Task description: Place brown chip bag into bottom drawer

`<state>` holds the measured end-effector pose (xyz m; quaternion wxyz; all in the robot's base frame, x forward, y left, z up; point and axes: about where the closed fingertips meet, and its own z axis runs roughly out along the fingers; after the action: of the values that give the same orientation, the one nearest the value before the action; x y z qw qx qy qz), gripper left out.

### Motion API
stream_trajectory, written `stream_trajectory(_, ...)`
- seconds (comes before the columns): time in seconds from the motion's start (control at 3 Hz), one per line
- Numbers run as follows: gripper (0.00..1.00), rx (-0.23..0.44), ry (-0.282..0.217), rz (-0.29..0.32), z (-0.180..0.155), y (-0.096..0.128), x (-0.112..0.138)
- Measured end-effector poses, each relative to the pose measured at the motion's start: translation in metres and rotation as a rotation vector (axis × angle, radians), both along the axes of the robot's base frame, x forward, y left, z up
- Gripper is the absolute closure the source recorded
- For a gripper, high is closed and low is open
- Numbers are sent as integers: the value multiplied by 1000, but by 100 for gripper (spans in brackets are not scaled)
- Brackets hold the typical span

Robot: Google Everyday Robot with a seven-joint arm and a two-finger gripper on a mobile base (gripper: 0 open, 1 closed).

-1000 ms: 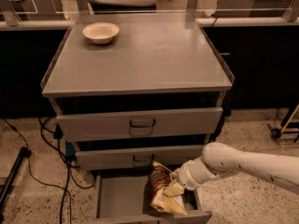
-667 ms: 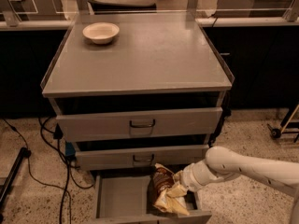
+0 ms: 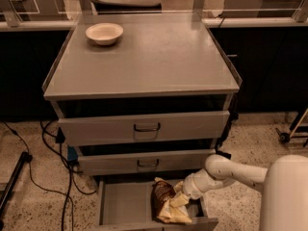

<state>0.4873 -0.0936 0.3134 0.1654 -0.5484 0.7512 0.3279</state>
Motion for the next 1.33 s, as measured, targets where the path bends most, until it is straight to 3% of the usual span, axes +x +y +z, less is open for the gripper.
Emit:
stream_trajectory(0.33, 100, 1, -7, -1, -3, 0, 0)
stream_trajectory(0.67, 100, 3, -60, -1, -12, 1, 5)
stream_trajectory(1.33, 100, 20, -224, 26, -30, 14, 28)
